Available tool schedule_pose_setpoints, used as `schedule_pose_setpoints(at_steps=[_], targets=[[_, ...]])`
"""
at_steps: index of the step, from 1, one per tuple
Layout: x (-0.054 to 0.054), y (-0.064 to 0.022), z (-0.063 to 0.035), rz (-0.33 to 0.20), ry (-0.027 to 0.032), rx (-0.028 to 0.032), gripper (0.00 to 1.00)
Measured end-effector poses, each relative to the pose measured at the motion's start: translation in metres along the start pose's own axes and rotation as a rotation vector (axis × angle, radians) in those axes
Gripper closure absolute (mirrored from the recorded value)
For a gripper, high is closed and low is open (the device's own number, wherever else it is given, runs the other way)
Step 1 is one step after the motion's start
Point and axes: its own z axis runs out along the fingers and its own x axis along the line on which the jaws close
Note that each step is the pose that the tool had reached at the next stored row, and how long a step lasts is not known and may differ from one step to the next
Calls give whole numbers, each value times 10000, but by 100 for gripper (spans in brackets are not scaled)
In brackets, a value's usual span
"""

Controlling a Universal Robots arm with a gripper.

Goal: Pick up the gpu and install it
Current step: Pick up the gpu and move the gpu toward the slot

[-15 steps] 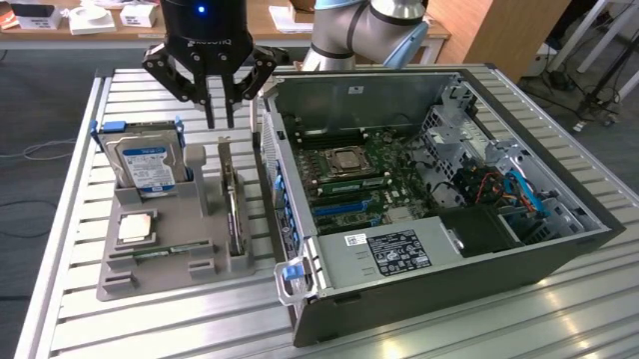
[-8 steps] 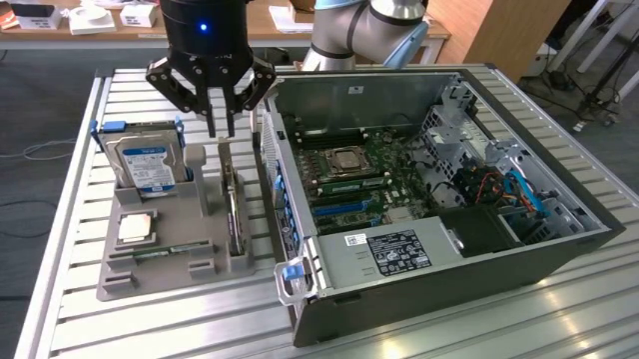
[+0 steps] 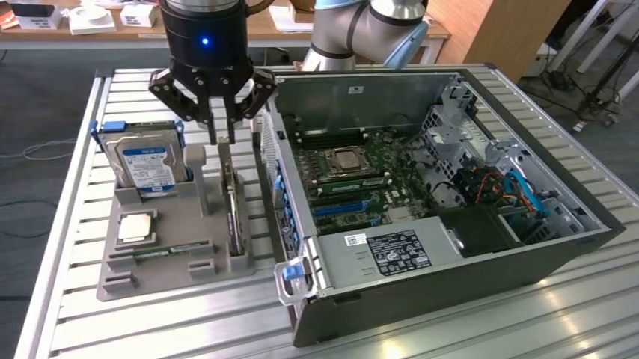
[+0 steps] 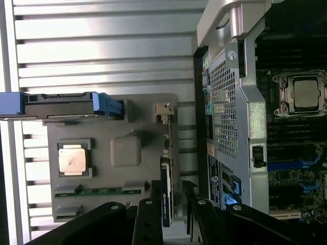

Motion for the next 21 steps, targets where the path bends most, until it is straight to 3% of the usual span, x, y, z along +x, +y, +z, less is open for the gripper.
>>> schedule_pose_setpoints(at_steps=[21], targets=[[6, -17, 315, 0, 1, 0, 70]])
